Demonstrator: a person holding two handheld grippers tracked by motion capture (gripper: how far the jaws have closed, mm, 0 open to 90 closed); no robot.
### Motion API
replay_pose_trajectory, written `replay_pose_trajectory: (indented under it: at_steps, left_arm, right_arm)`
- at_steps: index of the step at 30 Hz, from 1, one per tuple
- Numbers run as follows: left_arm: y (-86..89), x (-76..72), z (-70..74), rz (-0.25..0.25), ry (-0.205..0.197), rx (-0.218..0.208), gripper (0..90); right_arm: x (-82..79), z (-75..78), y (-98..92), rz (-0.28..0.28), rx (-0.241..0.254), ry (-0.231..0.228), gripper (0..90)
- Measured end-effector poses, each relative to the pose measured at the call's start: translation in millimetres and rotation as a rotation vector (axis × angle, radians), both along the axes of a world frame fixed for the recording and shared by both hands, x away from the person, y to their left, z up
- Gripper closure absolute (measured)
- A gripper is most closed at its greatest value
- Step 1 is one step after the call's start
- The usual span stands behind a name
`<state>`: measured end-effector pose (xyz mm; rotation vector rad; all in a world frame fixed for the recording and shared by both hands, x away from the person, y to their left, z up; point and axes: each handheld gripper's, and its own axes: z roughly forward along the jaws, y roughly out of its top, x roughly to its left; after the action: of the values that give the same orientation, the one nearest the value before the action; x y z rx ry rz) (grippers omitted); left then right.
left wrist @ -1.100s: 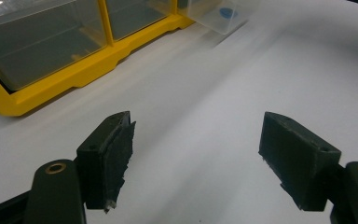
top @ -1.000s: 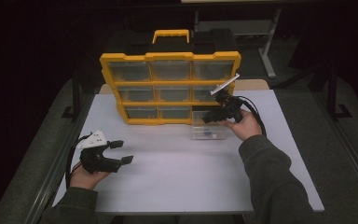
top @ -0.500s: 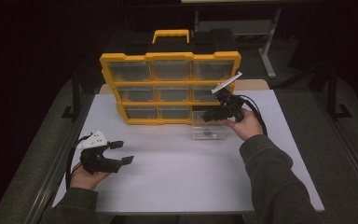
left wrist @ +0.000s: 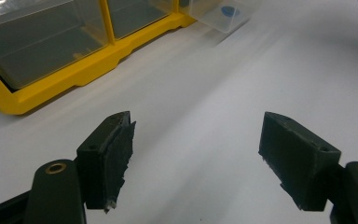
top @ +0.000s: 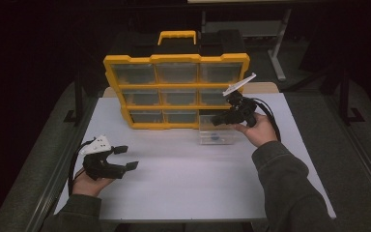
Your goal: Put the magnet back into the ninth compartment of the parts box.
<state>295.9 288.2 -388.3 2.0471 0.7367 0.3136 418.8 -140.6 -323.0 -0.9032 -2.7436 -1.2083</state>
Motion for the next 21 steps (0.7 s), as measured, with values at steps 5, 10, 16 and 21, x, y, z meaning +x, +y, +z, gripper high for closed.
replay_pose_trajectory:
  at_steps: [5, 10, 16, 21]
  left_arm:
    - [0.5, 0.4, 0.2, -0.002, -0.003, 0.002, 25.1]
    - [0.3, 0.2, 0.4, -0.001, -0.003, 0.001, 25.1]
    - [0.3, 0.8, 0.3, -0.002, -0.003, 0.003, 25.1]
    - [-0.1, 0.6, 0.2, -0.002, -0.001, 0.002, 25.1]
  right_arm:
    - [-4.0, 2.1, -0.4, 0.014, -0.006, -0.001, 82.3]
    - [-8.4, 3.5, -2.1, 0.029, -0.01, -0.002, 85.9]
    - [-14.1, 2.8, -3.6, 0.029, -0.016, -0.005, 88.0]
    - [-18.4, 0.1, -4.2, 0.033, -0.02, -0.001, 88.3]
